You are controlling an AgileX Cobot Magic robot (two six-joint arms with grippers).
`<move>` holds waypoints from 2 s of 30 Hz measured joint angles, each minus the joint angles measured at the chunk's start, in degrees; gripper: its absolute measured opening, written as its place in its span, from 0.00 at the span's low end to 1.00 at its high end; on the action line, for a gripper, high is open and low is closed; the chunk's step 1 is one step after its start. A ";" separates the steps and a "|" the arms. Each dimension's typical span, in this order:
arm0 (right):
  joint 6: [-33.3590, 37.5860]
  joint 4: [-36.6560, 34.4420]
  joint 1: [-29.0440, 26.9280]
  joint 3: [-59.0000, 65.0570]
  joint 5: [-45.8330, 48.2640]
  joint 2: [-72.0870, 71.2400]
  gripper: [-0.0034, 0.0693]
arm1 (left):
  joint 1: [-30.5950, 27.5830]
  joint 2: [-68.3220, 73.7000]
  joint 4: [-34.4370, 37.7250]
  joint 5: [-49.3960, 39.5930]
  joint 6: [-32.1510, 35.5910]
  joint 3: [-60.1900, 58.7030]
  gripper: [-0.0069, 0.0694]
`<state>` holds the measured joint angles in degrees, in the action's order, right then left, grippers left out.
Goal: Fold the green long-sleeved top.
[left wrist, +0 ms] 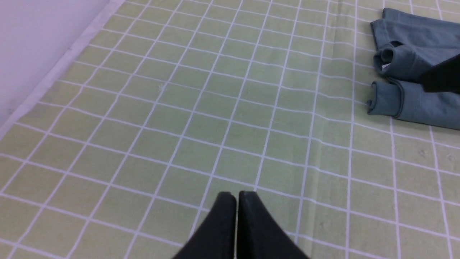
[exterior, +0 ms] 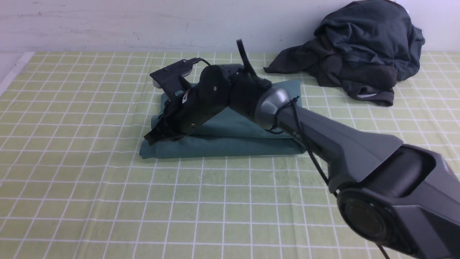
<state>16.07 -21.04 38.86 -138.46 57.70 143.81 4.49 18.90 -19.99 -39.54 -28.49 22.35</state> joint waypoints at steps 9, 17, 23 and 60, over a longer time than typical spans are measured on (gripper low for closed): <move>-0.49 16.01 -4.33 -1.53 13.75 -29.29 0.03 | 0.00 0.00 0.00 -0.29 0.00 -0.04 0.09; -4.93 24.86 -14.67 15.75 11.97 -65.52 0.03 | 0.00 0.00 0.00 -0.63 0.00 -0.04 0.09; -13.89 31.32 -17.42 53.48 -18.10 -98.20 0.03 | 0.00 0.00 0.00 -0.69 0.00 -0.04 0.09; -50.60 43.14 -17.83 140.06 -54.91 -144.37 0.03 | 0.00 -0.08 -0.02 -1.38 0.00 -0.04 0.09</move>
<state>-34.53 22.11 21.03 1.59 2.79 -0.55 4.49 18.82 -20.01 -40.93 -28.49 22.31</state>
